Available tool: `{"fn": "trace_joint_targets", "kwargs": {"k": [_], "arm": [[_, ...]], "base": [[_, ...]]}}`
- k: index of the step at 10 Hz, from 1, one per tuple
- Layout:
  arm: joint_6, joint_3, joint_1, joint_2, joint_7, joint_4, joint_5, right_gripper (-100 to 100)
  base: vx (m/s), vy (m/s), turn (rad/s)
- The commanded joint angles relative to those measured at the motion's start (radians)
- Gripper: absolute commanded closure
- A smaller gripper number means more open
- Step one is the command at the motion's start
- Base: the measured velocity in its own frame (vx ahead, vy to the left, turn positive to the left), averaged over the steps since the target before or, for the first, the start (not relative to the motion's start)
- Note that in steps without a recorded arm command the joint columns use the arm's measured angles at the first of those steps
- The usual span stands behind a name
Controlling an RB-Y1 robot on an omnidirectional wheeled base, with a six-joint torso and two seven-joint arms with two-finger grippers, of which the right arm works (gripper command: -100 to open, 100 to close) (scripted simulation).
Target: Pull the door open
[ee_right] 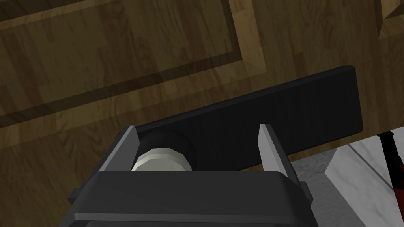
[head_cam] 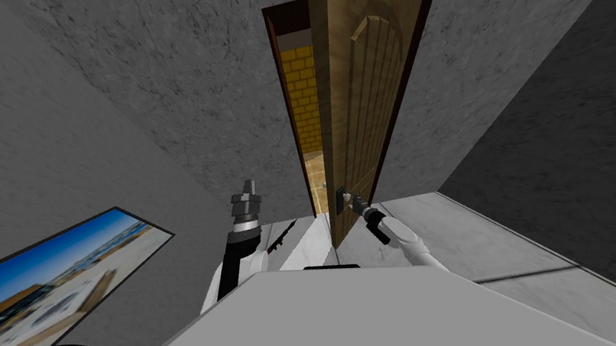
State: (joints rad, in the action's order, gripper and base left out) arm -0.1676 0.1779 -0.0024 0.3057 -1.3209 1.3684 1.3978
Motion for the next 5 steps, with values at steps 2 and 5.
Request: {"fn": "trace_joint_targets", "kwargs": {"k": [2, 5], "arm": [[0.003, 0.053, 0.016, 0.003, 0.02, -0.008, 0.017, 100], [0.003, 0.053, 0.016, 0.003, 0.02, -0.008, 0.017, 100]], "base": [[0.001, 0.001, -0.01], [0.004, 0.002, 0.002]]}}
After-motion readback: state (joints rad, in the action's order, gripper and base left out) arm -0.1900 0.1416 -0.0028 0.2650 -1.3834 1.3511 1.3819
